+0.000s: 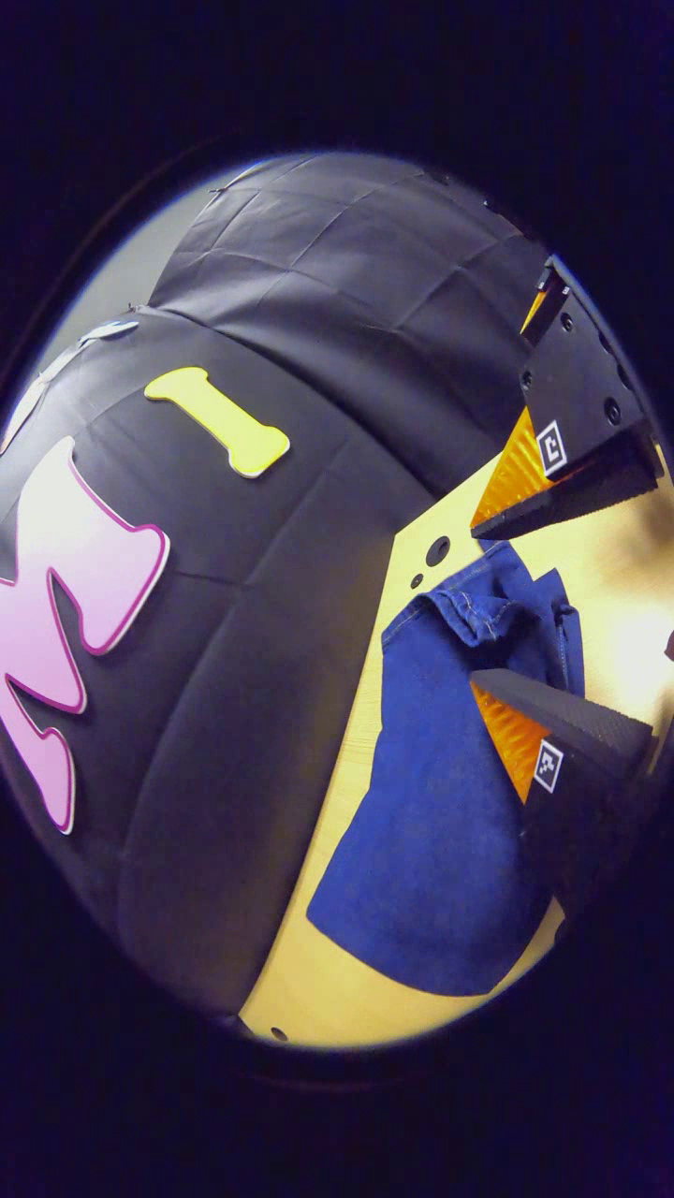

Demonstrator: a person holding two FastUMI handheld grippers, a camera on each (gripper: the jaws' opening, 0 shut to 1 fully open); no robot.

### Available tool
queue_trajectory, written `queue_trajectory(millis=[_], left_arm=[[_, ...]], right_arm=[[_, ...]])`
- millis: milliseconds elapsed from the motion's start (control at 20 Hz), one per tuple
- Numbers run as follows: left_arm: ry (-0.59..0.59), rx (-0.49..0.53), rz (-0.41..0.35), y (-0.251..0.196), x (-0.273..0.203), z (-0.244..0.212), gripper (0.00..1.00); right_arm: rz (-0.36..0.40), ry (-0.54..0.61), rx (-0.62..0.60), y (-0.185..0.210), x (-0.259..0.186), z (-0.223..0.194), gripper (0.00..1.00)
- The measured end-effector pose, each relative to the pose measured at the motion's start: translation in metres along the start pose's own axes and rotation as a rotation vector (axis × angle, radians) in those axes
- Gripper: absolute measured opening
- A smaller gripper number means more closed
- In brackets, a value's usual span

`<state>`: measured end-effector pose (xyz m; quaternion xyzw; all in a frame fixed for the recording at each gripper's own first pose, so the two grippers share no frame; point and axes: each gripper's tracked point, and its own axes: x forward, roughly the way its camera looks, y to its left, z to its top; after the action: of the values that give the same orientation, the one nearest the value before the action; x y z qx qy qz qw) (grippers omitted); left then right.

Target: Grasp the waist and the cuffs of the jeans and fold them to make the two legs overlap; first hold the waist and fold one-third of the jeans toward the cuffs, then hold the cuffs and fold the remaining one-third in the same direction to finish folding.

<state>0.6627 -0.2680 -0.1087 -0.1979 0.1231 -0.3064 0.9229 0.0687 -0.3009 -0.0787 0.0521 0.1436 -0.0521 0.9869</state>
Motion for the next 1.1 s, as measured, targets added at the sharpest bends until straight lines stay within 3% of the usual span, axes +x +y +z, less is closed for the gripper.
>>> queue_trajectory(millis=[200, 600, 750, 850, 900, 1000, 1050, 1100], left_arm=[[-0.121, 0.086, 0.020, -0.017, -0.083, 0.051, 0.88], [-0.348, 0.380, 0.234, -0.014, -0.316, 0.144, 0.88], [-0.380, 0.398, 0.329, -0.011, -0.386, 0.160, 0.95], [-0.392, 0.386, 0.361, -0.014, -0.425, 0.164, 0.96], [-0.411, 0.395, 0.387, -0.013, -0.440, 0.168, 0.92], [-0.445, 0.417, 0.453, -0.005, -0.477, 0.169, 0.96], [-0.454, 0.418, 0.485, 0.001, -0.496, 0.166, 0.92], [-0.451, 0.401, 0.513, 0.006, -0.511, 0.161, 0.96]], right_arm=[[0.012, -0.066, -0.026, 0.019, -0.050, 0.054, 0.96], [0.066, -0.155, 0.021, 0.057, -0.146, 0.134, 0.97], [0.117, -0.171, 0.055, 0.080, -0.176, 0.166, 0.96], [0.138, -0.205, 0.037, 0.086, -0.196, 0.186, 0.97], [0.140, -0.227, 0.017, 0.088, -0.206, 0.195, 0.97], [0.144, -0.256, -0.009, 0.093, -0.227, 0.205, 0.97], [0.144, -0.260, -0.004, 0.095, -0.238, 0.207, 0.96], [0.138, -0.261, 0.009, 0.098, -0.249, 0.206, 0.96]])
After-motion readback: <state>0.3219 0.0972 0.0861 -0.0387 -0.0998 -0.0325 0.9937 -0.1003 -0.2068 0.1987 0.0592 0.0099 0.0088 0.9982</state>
